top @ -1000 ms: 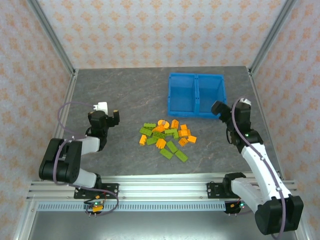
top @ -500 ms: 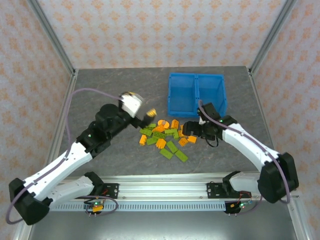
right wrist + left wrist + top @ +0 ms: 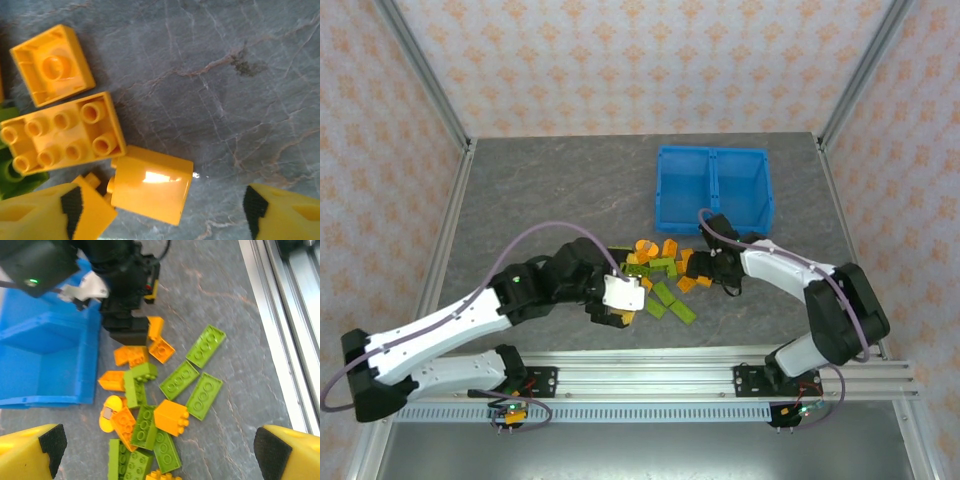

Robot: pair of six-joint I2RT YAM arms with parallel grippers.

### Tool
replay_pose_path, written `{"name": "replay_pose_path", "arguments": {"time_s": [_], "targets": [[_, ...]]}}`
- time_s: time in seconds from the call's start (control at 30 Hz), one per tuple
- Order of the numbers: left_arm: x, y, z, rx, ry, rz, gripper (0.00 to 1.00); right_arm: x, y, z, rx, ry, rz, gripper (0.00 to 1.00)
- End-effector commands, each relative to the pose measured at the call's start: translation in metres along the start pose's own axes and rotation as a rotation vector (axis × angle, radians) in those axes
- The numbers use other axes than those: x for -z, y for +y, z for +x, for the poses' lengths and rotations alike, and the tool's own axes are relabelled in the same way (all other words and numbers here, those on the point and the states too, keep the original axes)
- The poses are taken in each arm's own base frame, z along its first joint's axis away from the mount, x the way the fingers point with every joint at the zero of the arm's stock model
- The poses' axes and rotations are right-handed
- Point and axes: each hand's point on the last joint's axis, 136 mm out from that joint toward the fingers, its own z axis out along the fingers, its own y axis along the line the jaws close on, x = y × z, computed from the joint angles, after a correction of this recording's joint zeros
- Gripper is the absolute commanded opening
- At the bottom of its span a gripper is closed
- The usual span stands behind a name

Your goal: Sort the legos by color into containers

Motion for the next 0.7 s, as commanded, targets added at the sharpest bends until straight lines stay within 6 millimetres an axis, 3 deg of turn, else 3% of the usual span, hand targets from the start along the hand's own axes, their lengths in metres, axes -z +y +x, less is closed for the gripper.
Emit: {"name": "replay_pose_path", "arguments": {"time_s": [0.0, 0.17, 0.23, 0.33, 0.4, 0.47, 0.57, 0.67], "targets": [[-0.015, -0.012, 0.016, -0.06, 0.051, 0.032, 0.99, -0.012, -0.002, -0.004, -0.06, -0.018, 0.023, 0.79], [-0.018, -0.019, 0.042, -0.103, 0.083, -0.034, 1.0, -0.017, -0.019, 0.001, -0.078, -0.011, 0.104, 0.69], [-0.013, -0.018, 0.041, -0.117, 0.05, -0.073, 0.99, -0.018, -0.024, 0.006, -0.089, -0.006, 0.119, 0.65], [-0.006, -0.01, 0.043, -0.137, 0.051, -0.142, 0.99, -0.02, -0.03, 0.009, -0.113, -0.015, 0.133, 0.49], [-0.005, -0.008, 0.052, -0.166, 0.091, -0.166, 0.99, -0.016, -0.033, 0.009, -0.137, -0.04, 0.132, 0.43], [-0.003, -0.006, 0.056, -0.178, 0.114, -0.181, 0.99, -0.005, -0.032, 0.003, -0.163, -0.091, 0.11, 0.4], [0.002, -0.005, 0.05, -0.168, 0.078, -0.197, 1.0, 0.027, -0.027, -0.014, -0.196, -0.217, 0.051, 0.38], [0.005, -0.009, 0.036, -0.146, -0.009, -0.187, 0.99, 0.081, -0.03, -0.041, -0.208, -0.419, 0.023, 0.38]]}}
